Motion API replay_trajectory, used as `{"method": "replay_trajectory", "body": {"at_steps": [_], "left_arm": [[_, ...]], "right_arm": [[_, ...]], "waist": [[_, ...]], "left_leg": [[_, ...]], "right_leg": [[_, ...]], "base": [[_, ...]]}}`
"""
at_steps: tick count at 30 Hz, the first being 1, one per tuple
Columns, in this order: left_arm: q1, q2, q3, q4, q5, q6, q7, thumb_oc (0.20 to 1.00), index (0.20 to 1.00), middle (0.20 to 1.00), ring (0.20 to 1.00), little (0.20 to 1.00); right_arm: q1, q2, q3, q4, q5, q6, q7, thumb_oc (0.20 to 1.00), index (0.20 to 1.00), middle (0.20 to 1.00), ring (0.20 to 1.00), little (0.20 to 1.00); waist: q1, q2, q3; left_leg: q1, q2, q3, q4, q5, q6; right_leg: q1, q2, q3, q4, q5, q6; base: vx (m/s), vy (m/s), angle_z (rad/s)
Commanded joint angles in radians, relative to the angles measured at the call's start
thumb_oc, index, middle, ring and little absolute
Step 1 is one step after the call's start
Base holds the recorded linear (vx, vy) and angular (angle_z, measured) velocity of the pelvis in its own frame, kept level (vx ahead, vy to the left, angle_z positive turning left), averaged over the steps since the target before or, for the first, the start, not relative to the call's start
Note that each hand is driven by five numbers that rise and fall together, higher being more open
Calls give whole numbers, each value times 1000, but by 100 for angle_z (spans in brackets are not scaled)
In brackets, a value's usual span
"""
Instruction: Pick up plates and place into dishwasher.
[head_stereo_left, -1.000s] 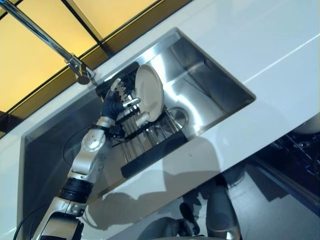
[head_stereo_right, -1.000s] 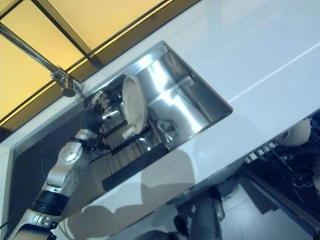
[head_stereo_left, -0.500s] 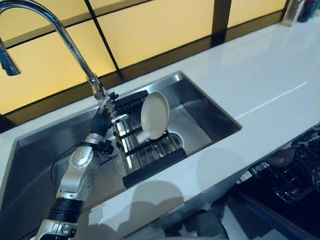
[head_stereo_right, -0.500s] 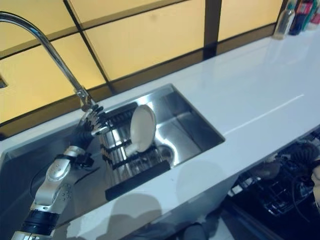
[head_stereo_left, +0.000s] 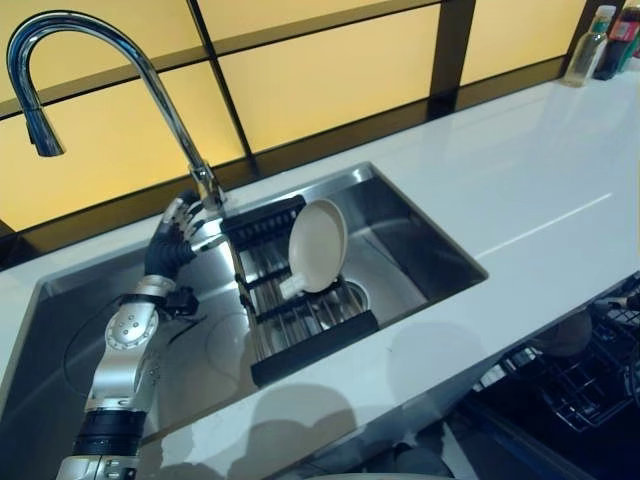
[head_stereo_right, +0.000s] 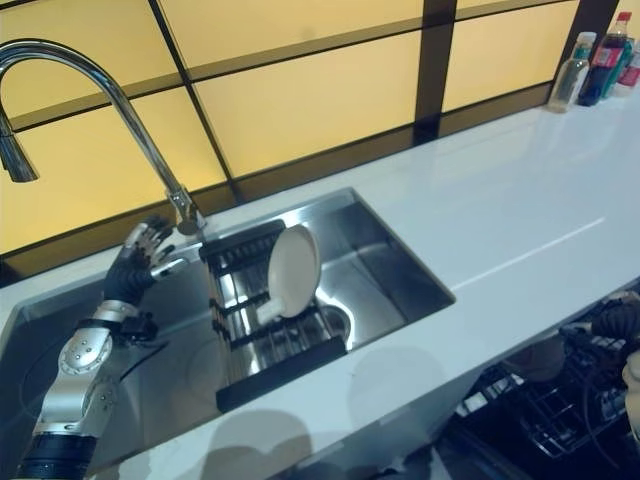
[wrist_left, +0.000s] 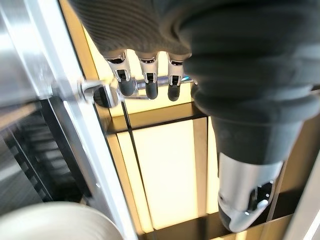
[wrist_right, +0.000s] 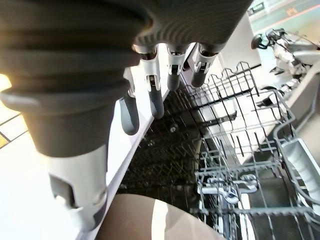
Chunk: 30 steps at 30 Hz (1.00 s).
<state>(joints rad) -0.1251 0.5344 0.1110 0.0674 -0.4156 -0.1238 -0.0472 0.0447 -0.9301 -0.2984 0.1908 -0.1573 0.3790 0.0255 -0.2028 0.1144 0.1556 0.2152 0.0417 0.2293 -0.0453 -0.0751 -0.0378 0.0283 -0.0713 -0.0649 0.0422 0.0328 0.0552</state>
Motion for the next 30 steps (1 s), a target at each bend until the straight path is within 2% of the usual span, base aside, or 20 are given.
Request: {"method": "replay_trajectory", "body": {"at_steps": [1, 12, 20, 30], "left_arm": [[-37, 151, 27, -19, 96, -97, 29, 1000, 1000, 1000, 1000, 1000], [-93, 257, -27, -10, 376, -148, 128, 1000, 1000, 1000, 1000, 1000], [-107, 265, -59, -31, 417, -149, 133, 1000, 1000, 1000, 1000, 1000], [-117, 258, -70, -35, 419, -150, 128, 1000, 1000, 1000, 1000, 1000]], "right_arm": [[-259, 12, 41, -286, 30, -228, -104, 1000, 1000, 1000, 1000, 1000], [-395, 92, 179, -409, 35, -295, -228, 1000, 1000, 1000, 1000, 1000], [-407, 156, 247, -455, 31, -328, -245, 1000, 1000, 1000, 1000, 1000], [-403, 154, 300, -467, 109, -329, -119, 1000, 1000, 1000, 1000, 1000]], "waist": [[116, -116, -98], [170, -101, -124], [189, -97, -131], [184, -103, -137]], "left_leg": [[-33, -43, -3, 68, -92, 46], [-38, -43, -56, 36, -70, 34], [-47, -44, -66, 44, -69, 31], [-54, -46, -61, 46, -68, 31]], "right_leg": [[39, 10, 10, -102, -25, 47], [69, -2, -53, -115, -34, 48], [78, -9, -75, -112, -45, 48], [75, -12, -68, -113, -44, 53]], "base": [[-41, 56, 11], [-19, 24, 0], [-9, 13, -1], [2, 20, 41]]}}
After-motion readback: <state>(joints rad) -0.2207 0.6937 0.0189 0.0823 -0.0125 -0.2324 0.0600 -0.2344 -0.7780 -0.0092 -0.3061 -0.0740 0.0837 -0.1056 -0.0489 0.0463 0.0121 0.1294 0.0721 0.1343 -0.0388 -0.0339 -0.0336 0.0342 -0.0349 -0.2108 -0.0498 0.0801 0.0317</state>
